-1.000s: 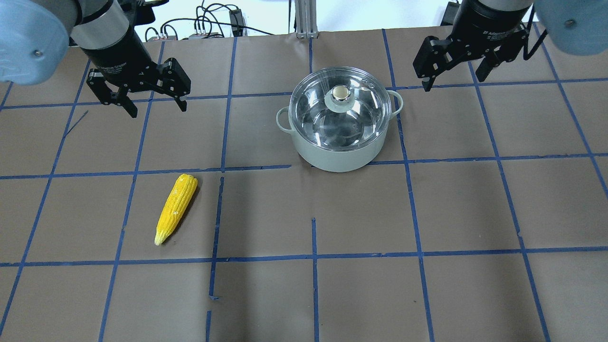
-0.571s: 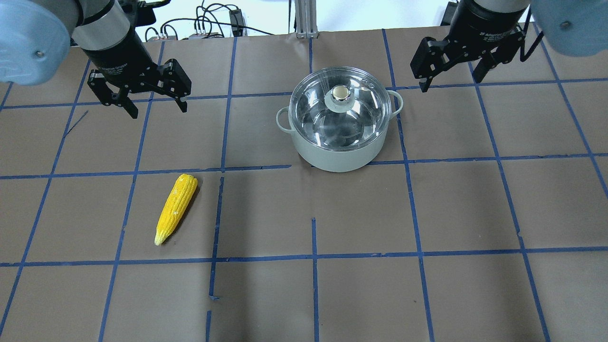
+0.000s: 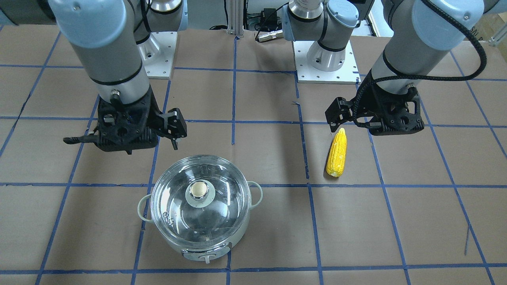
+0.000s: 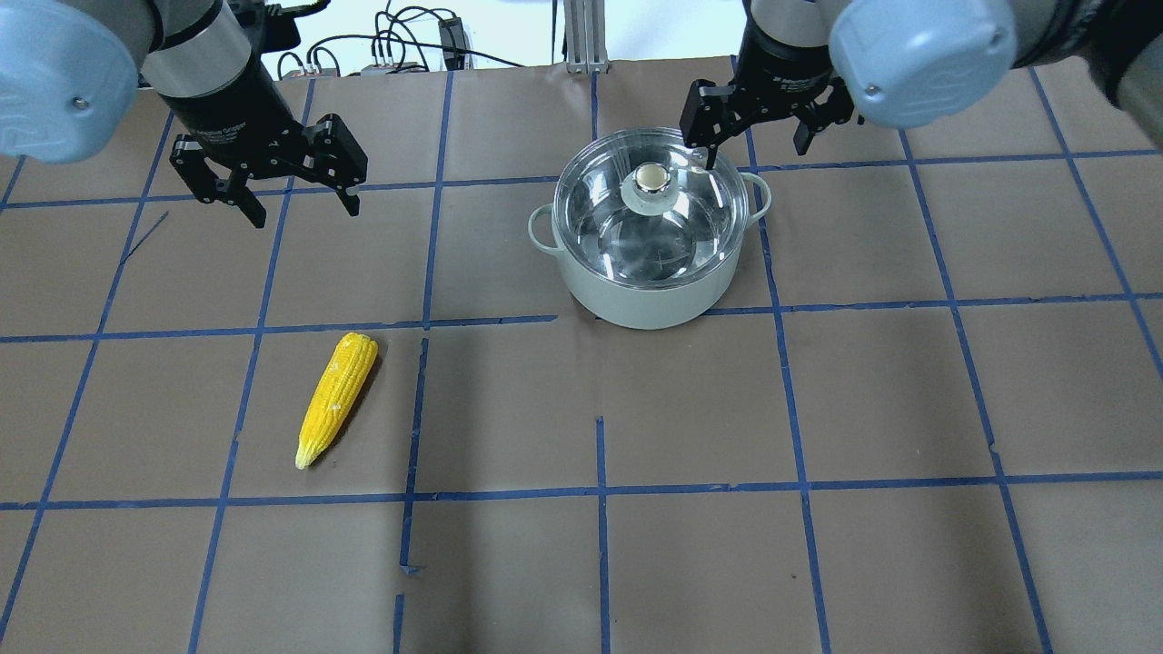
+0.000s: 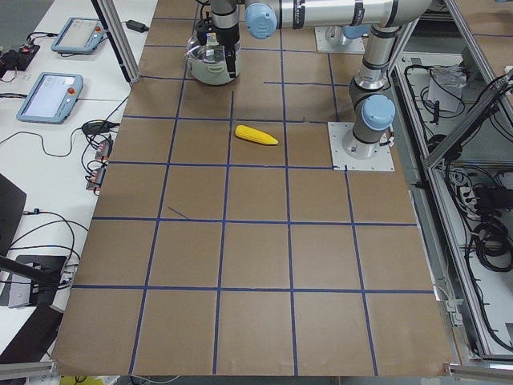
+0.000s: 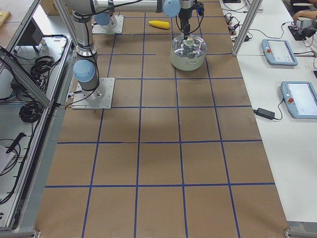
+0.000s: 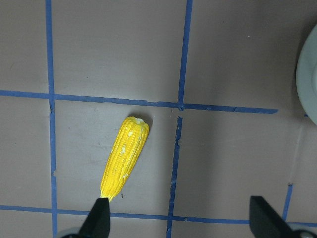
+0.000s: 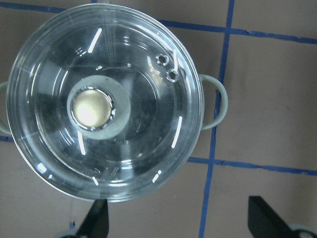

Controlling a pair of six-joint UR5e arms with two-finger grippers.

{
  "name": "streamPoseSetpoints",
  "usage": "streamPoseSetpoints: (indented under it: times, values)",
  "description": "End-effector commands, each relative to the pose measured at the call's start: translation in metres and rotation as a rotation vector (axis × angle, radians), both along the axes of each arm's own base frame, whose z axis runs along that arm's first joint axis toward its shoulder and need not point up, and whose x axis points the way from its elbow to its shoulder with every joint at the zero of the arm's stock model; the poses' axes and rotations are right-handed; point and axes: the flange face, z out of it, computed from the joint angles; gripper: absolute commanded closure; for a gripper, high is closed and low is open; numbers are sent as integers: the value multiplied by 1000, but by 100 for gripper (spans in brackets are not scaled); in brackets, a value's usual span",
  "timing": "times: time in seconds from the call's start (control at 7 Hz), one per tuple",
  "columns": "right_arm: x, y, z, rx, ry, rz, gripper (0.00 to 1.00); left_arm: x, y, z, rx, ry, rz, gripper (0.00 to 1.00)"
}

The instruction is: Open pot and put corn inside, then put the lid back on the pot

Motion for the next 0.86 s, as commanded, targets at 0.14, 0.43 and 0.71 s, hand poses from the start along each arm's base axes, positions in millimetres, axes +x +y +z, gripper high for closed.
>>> streamPoseSetpoints:
  times: [0.14, 0.43, 0.71]
  values:
    - [50, -65, -37, 2, -10, 26, 1, 0, 0, 0, 1, 1, 0, 0]
    - [55, -79, -65, 2, -11, 17, 1, 1, 4, -7, 17, 0, -14, 0]
    - [72, -76, -85, 25, -7, 24, 1, 8, 24, -39, 69, 0, -85, 0]
